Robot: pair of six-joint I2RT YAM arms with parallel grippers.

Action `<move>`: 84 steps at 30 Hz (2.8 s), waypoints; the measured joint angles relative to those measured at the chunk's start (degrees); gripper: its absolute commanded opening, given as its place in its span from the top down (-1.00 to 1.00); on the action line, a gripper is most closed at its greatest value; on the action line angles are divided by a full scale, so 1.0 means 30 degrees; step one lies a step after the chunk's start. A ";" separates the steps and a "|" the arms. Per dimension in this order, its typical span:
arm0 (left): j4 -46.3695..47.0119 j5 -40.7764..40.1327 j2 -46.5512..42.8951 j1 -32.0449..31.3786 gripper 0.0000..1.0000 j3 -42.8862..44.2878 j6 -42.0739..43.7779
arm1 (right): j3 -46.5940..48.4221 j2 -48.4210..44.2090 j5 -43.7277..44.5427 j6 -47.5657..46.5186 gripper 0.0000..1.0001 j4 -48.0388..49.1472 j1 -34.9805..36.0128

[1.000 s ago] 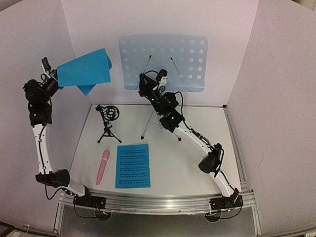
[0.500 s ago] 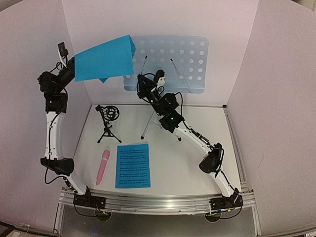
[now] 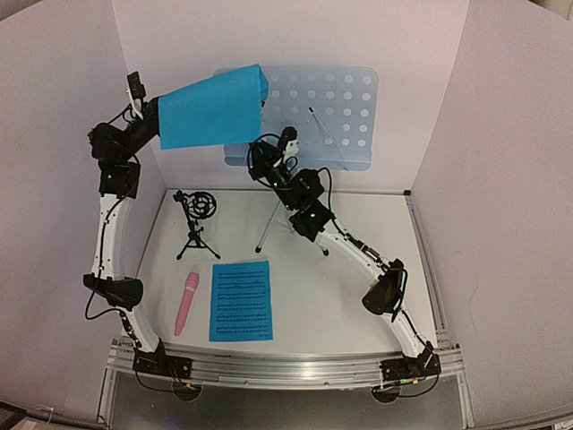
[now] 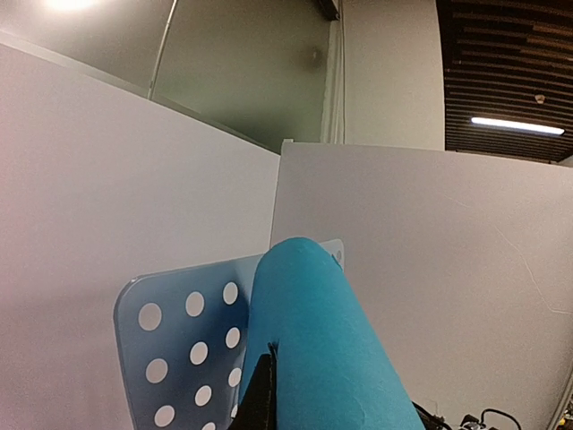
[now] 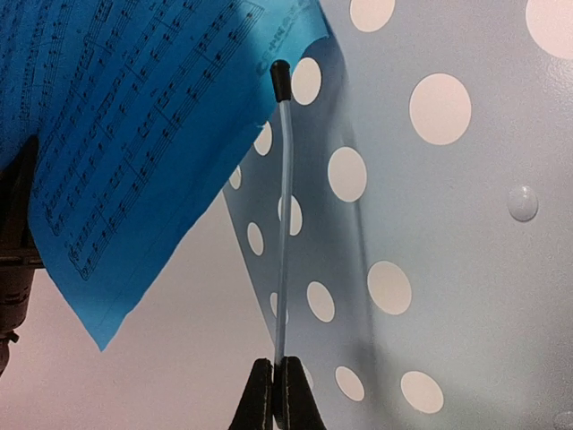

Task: Set up the instrument practice props

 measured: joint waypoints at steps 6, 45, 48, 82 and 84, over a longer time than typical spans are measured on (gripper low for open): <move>-0.0307 -0.0006 0.0805 -0.0876 1.00 0.0521 0.1112 | -0.0014 -0.0027 -0.0002 -0.0039 1.00 -0.0029 0.0006; -0.9177 0.1085 0.3684 -0.1795 1.00 0.3355 1.0982 | -0.1078 -0.1226 -0.0424 -0.1500 1.00 -0.1311 0.0392; -0.9199 0.0555 0.3750 -0.1824 1.00 0.3396 1.1839 | -0.1093 -0.1237 -0.0417 -0.1519 1.00 -0.1311 0.0406; -0.9782 -0.1397 0.4270 -0.2933 1.00 0.3468 1.7401 | -0.1122 -0.1244 0.1012 -0.1942 1.00 -0.1290 0.0754; -0.9607 -0.1526 0.4311 -0.3027 1.00 0.3468 1.7605 | -0.1122 -0.1244 0.1033 -0.1942 1.00 -0.1290 0.0756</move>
